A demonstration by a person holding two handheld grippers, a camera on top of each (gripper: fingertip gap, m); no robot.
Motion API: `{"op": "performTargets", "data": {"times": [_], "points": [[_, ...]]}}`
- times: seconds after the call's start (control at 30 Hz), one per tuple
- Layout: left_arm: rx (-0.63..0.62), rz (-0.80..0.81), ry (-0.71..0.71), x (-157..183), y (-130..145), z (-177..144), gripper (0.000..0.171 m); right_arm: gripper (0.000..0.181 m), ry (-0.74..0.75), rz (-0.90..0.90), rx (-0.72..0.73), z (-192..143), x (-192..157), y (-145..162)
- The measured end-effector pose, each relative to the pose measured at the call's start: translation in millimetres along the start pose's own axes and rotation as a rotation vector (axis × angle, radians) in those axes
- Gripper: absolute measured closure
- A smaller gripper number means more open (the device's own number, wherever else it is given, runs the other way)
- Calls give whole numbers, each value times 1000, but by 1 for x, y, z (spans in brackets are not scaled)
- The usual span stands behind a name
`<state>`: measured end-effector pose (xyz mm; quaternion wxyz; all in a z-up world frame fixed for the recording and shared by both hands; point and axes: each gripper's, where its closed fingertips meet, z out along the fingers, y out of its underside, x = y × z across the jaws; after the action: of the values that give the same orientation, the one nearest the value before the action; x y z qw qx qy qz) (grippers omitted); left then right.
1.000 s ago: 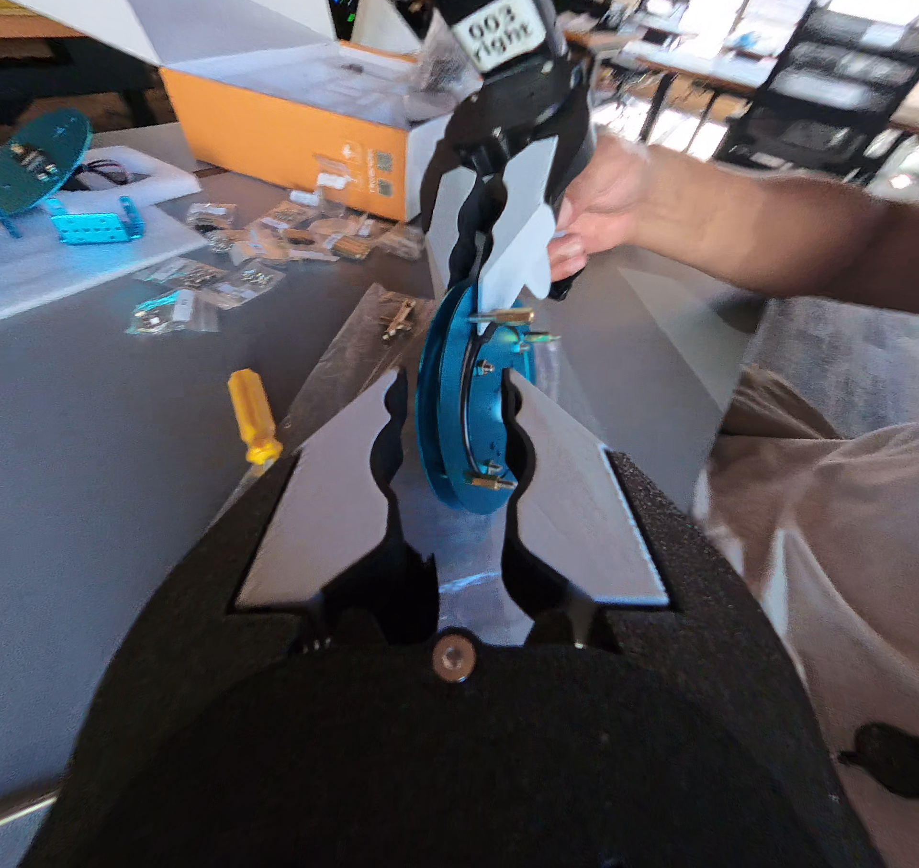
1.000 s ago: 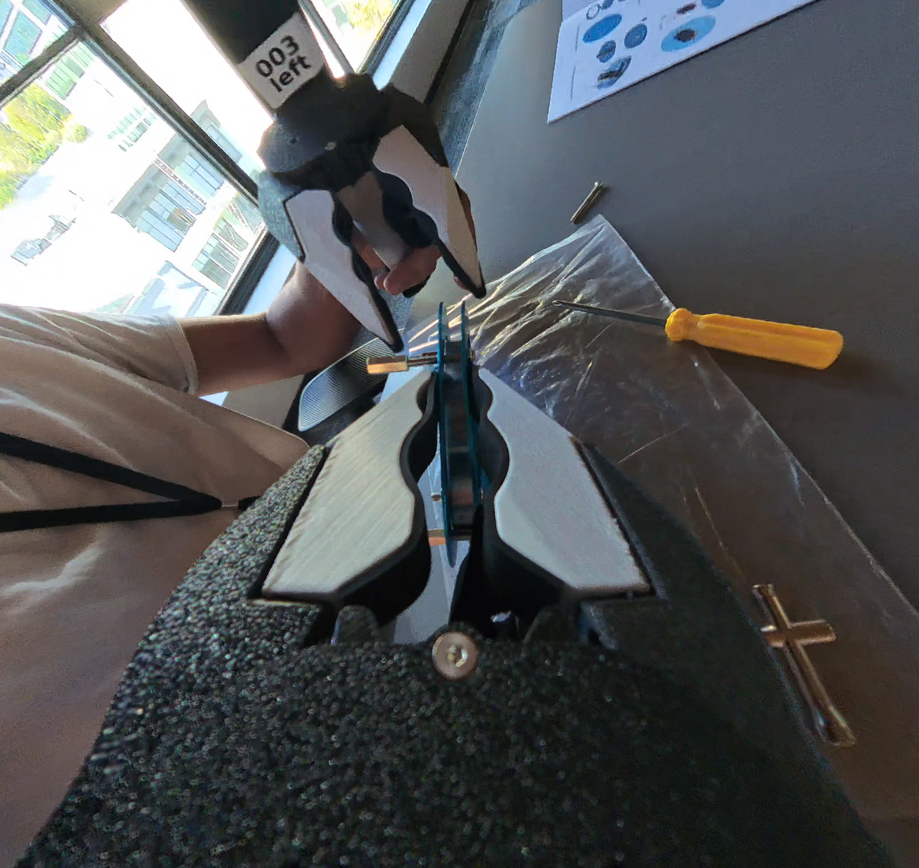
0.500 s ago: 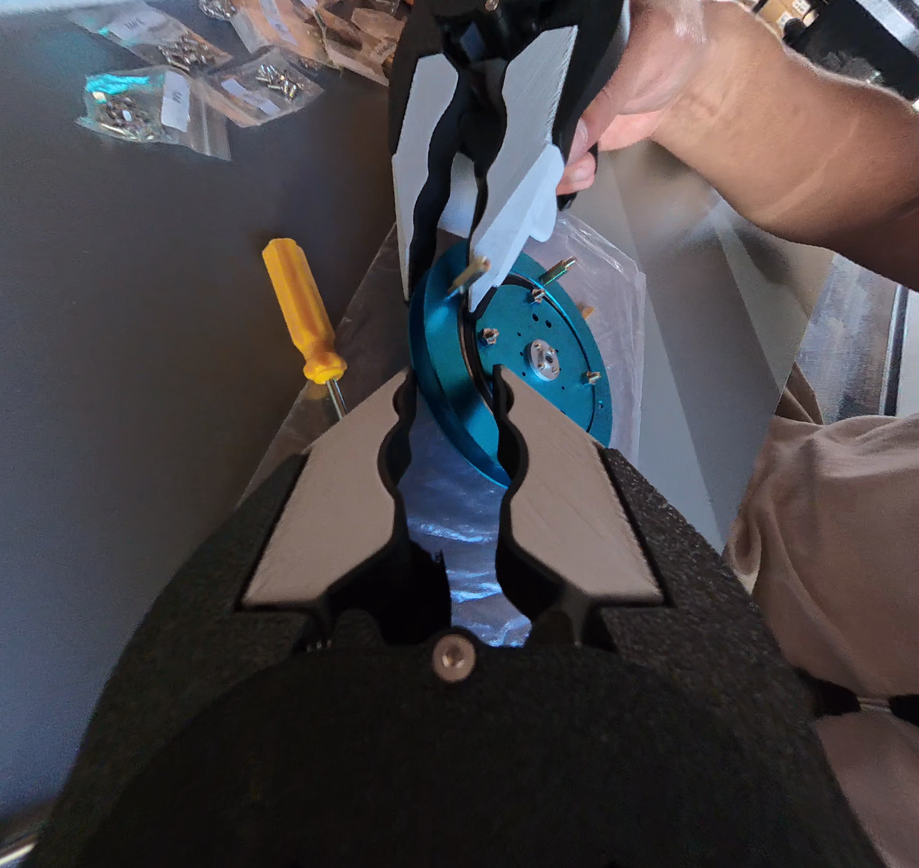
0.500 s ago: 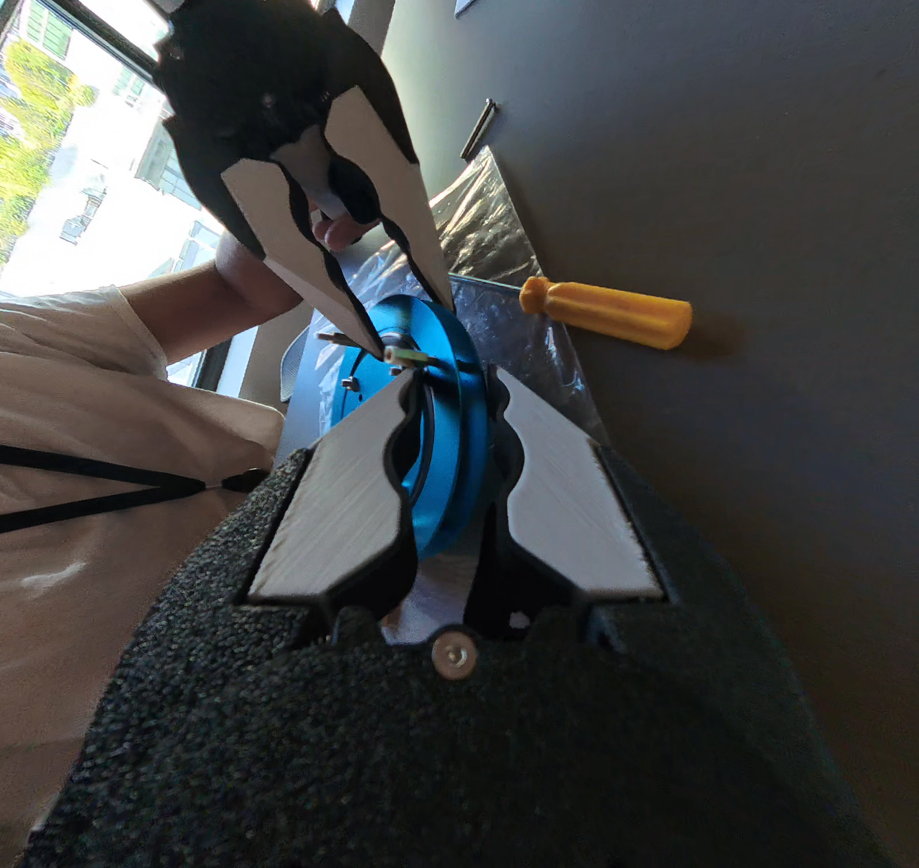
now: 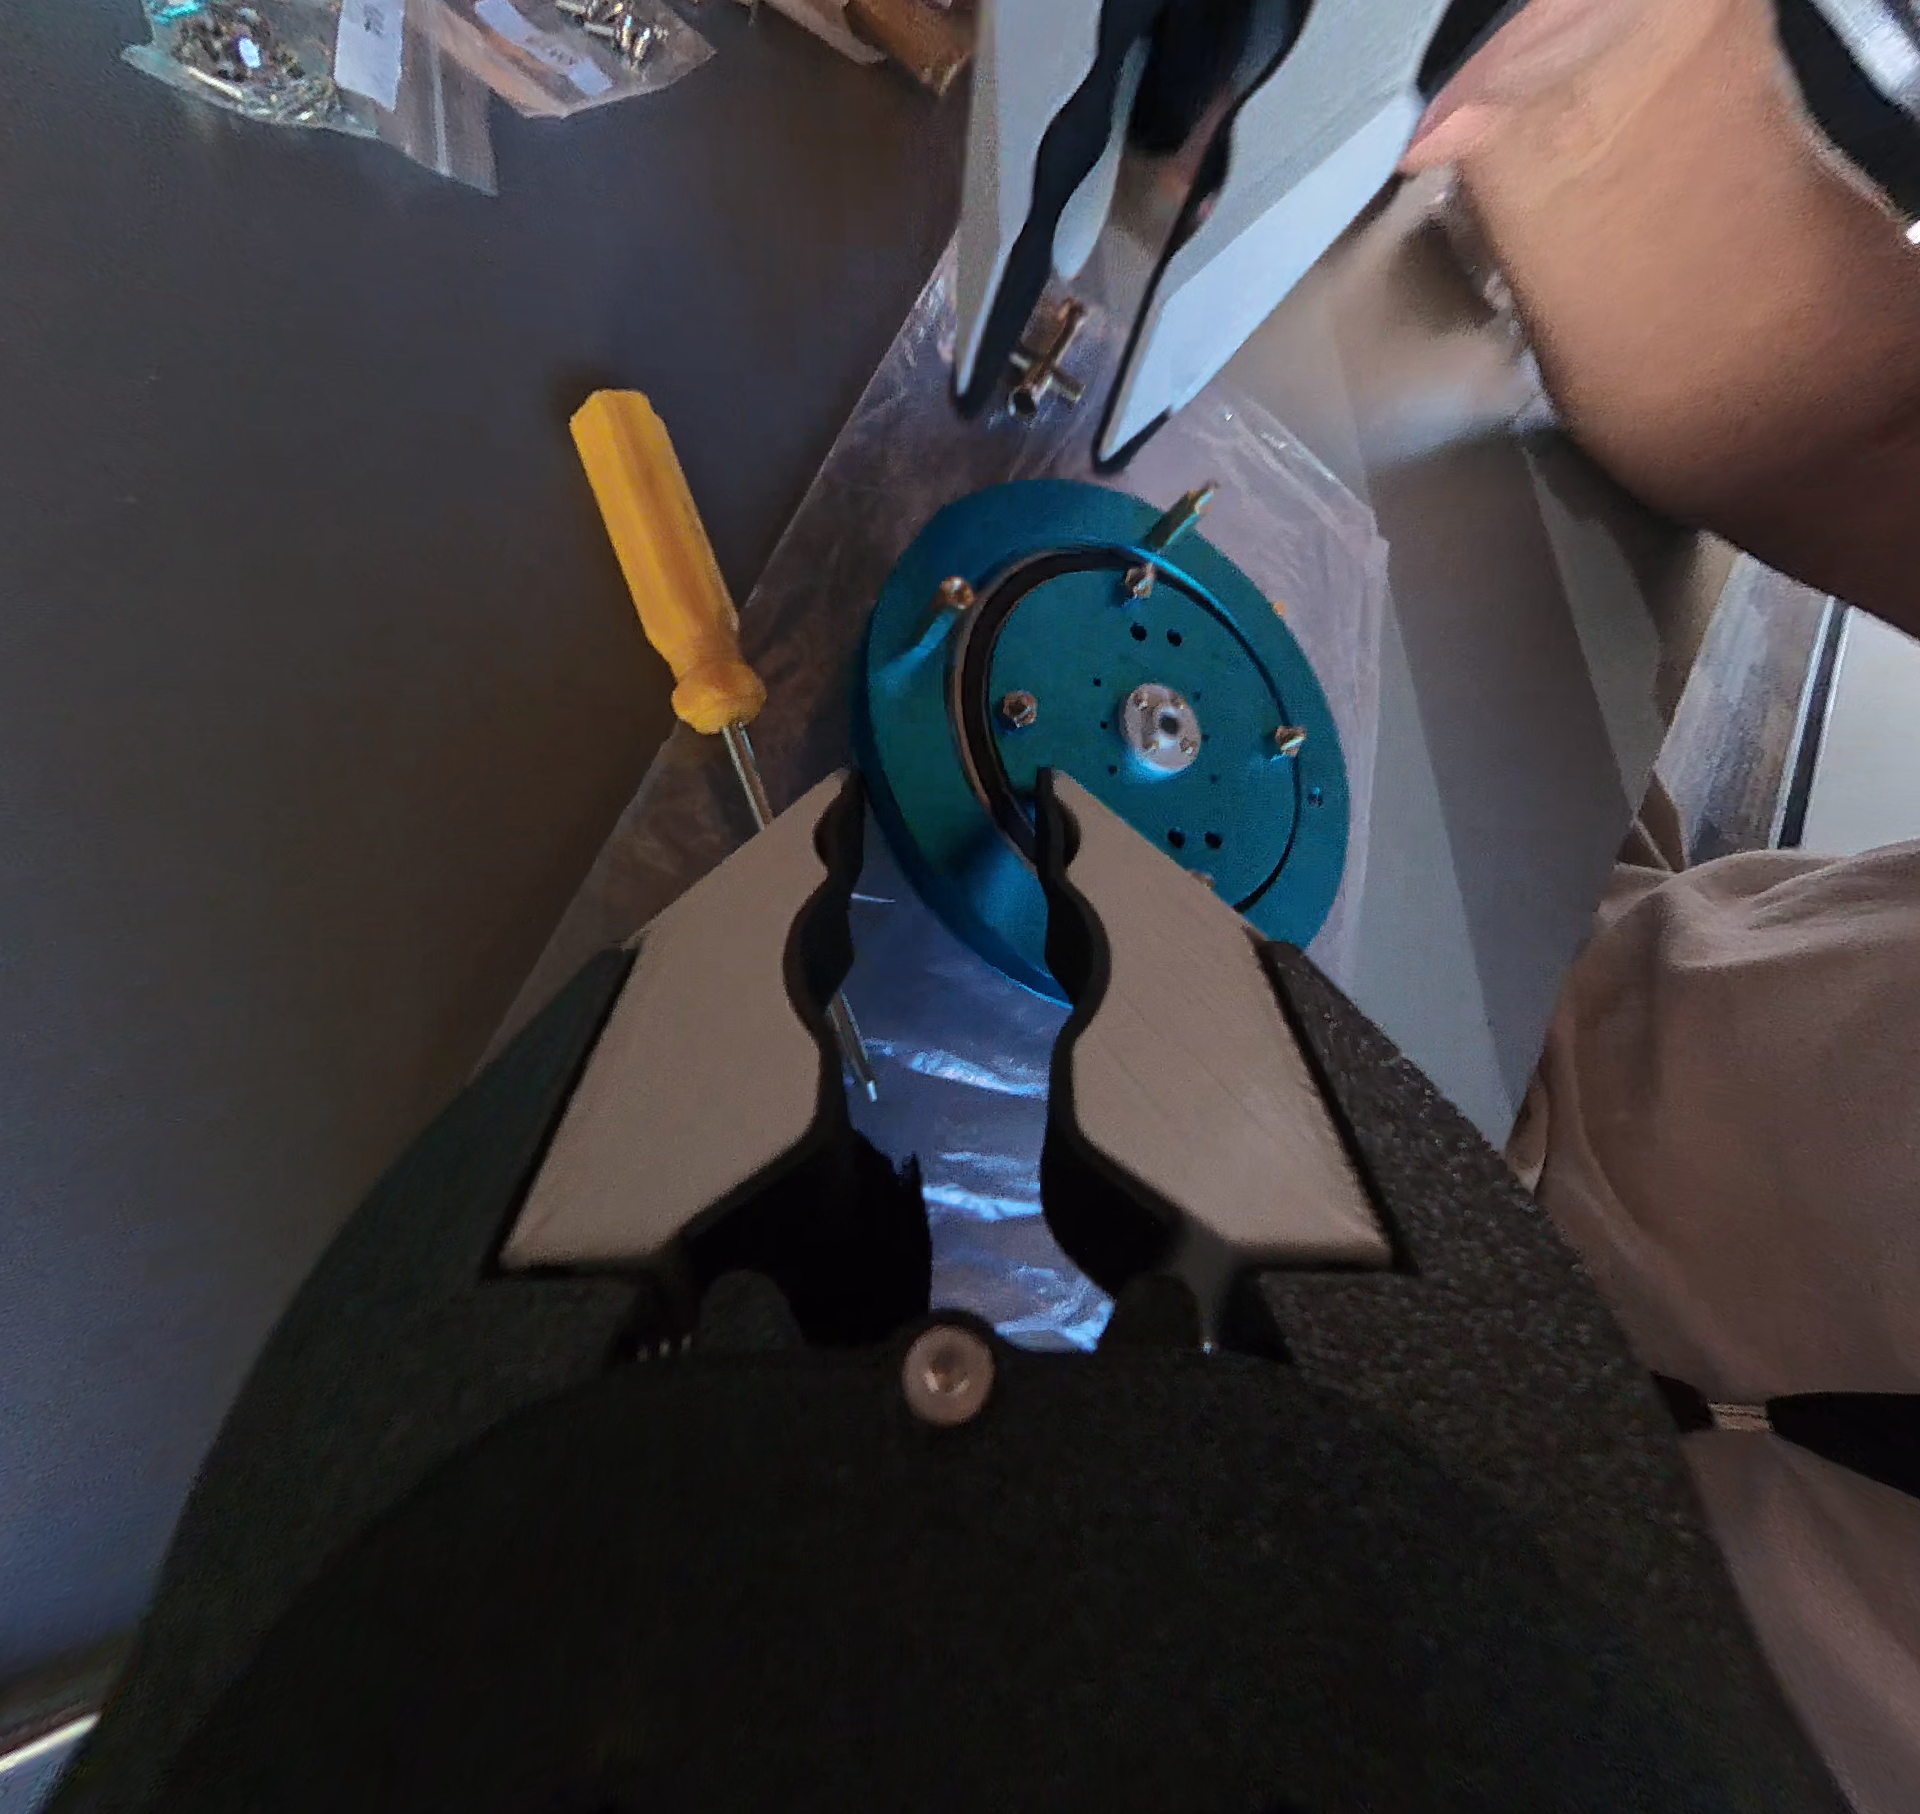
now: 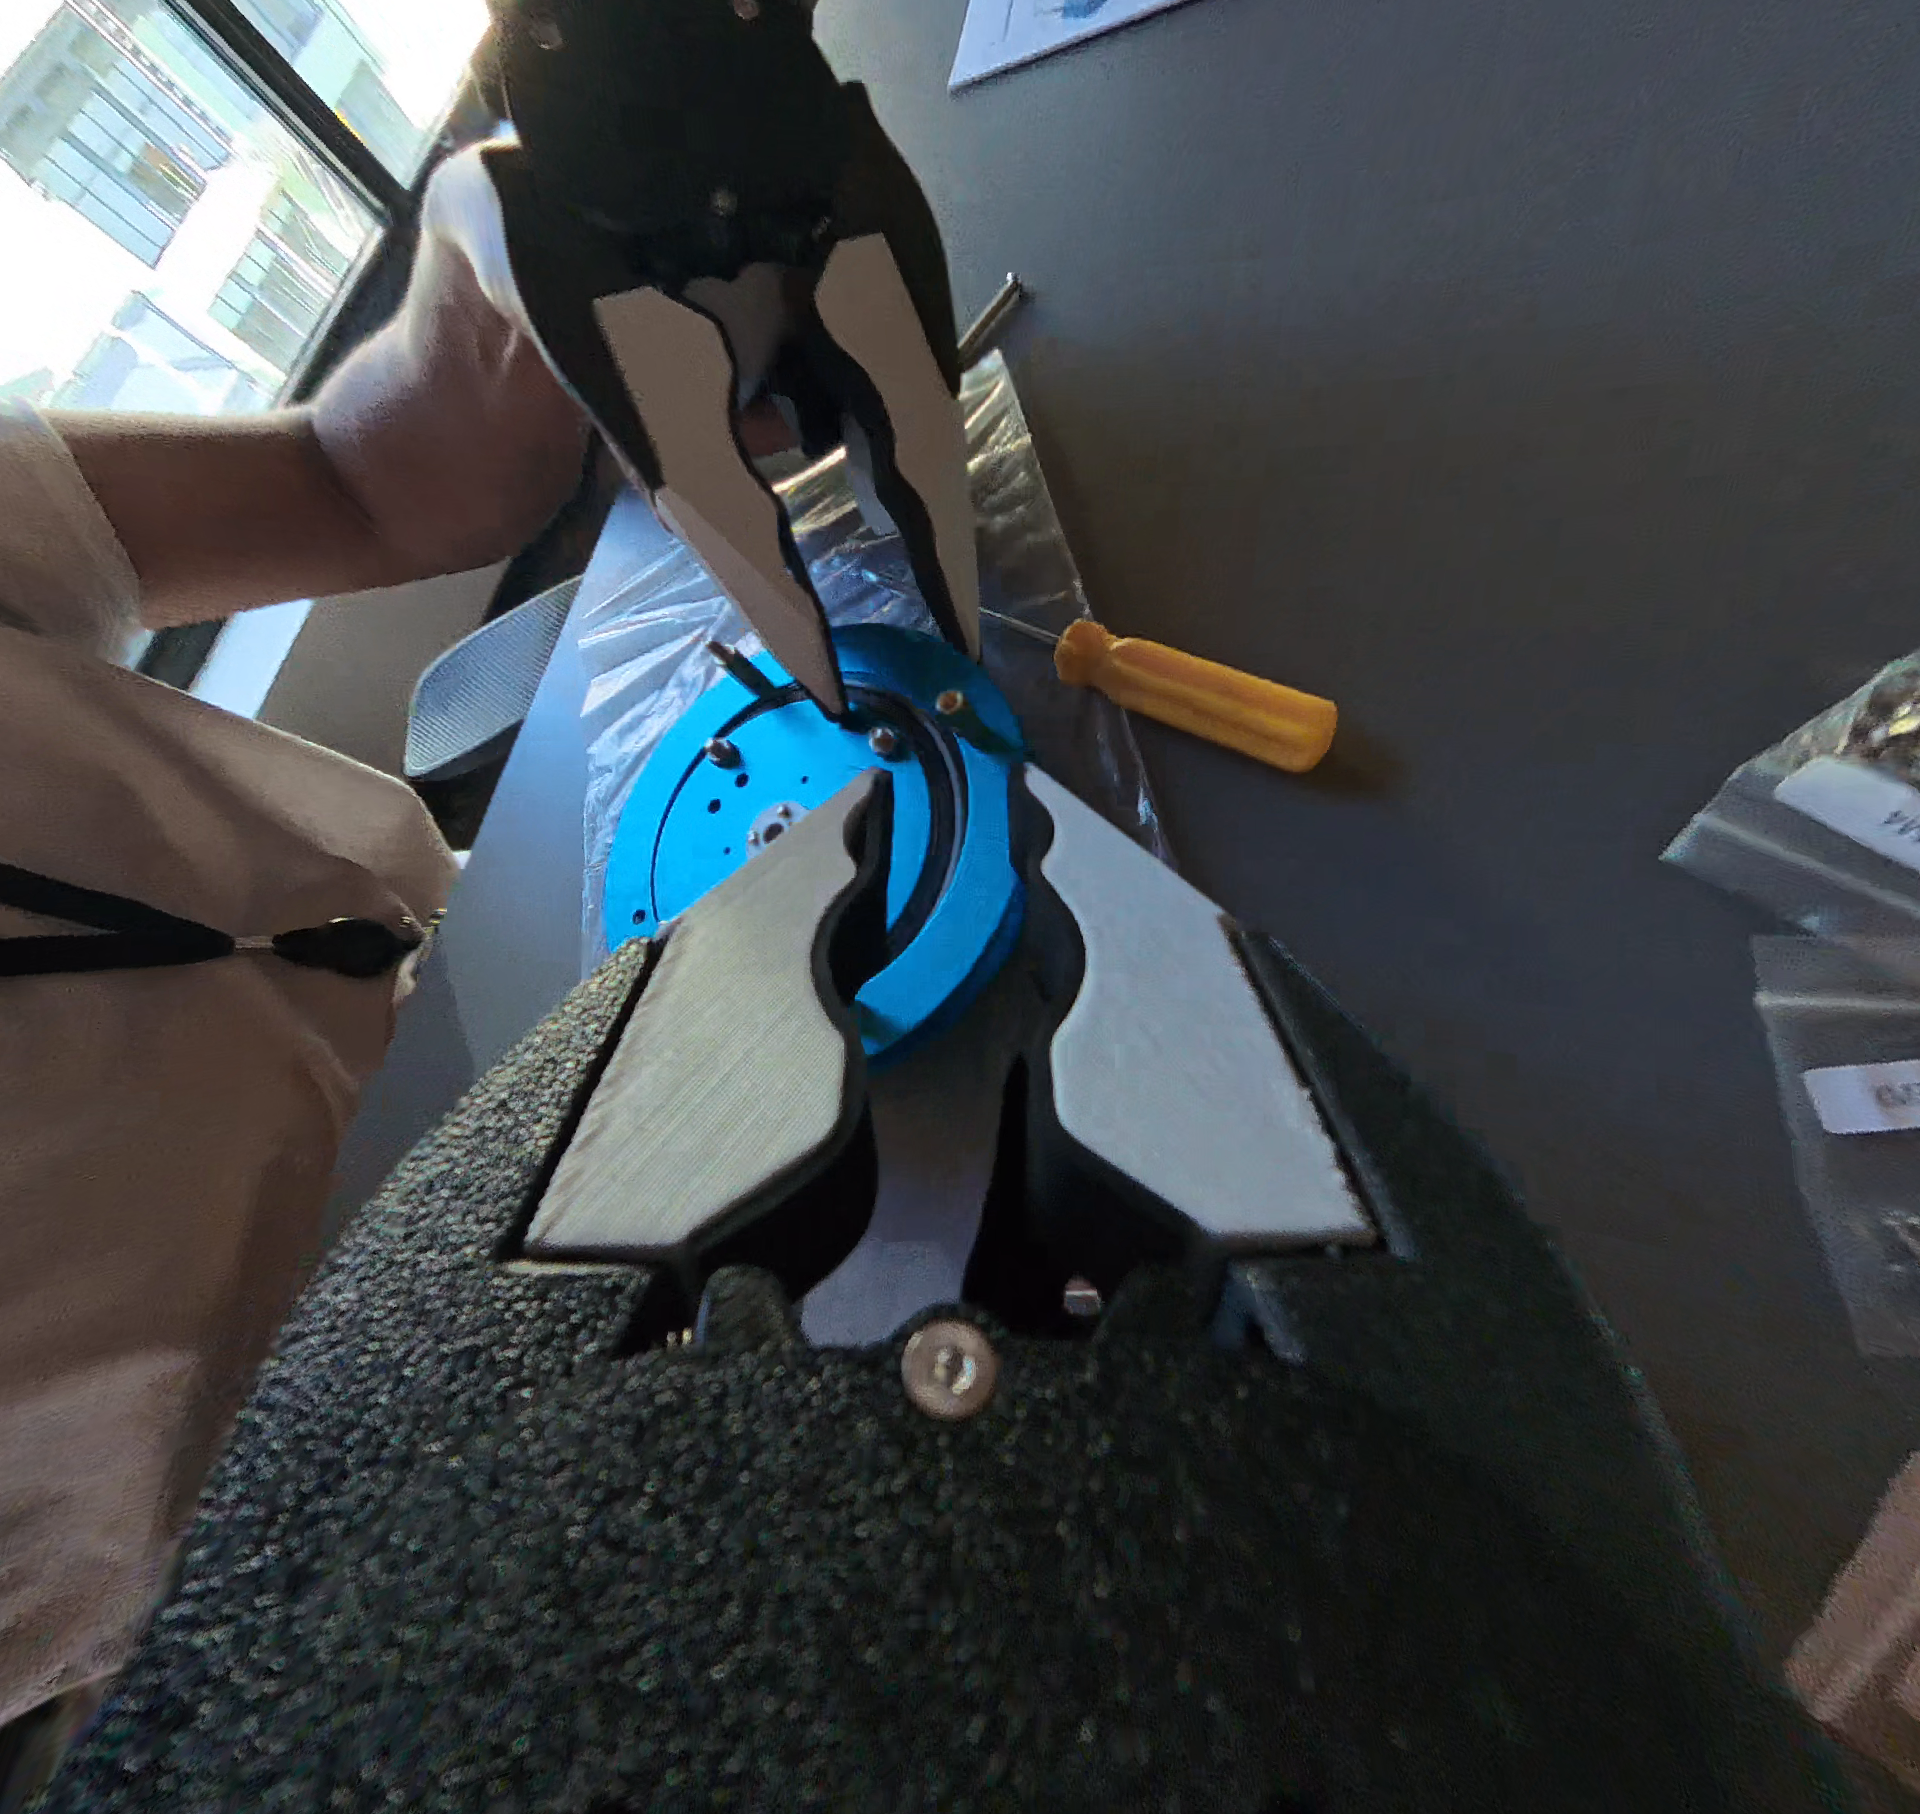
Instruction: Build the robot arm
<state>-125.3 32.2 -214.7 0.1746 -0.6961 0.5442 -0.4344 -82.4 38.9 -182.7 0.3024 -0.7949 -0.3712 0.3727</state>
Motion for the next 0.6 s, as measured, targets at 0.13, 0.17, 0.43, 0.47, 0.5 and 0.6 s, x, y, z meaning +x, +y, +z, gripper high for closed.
{"op": "performTargets", "data": {"times": [0.13,0.17,0.43,0.47,0.5,0.6], "points": [[-9,21,35,4,0,-4,139,161,111,-142,-44,-3,2,-1],[-8,31,52,6,-2,-6,139,161,123,-164,-52,-2,2,0],[-32,267,144,1,-21,-17,148,161,104,-253,-90,15,-7,1],[-35,303,156,0,-24,-15,149,162,113,-279,-109,19,-5,2],[-38,339,162,-1,-26,-12,150,162,134,-302,-124,22,-1,2],[-86,419,185,-2,-22,-2,150,164,122,-335,-170,29,3,4]]}}
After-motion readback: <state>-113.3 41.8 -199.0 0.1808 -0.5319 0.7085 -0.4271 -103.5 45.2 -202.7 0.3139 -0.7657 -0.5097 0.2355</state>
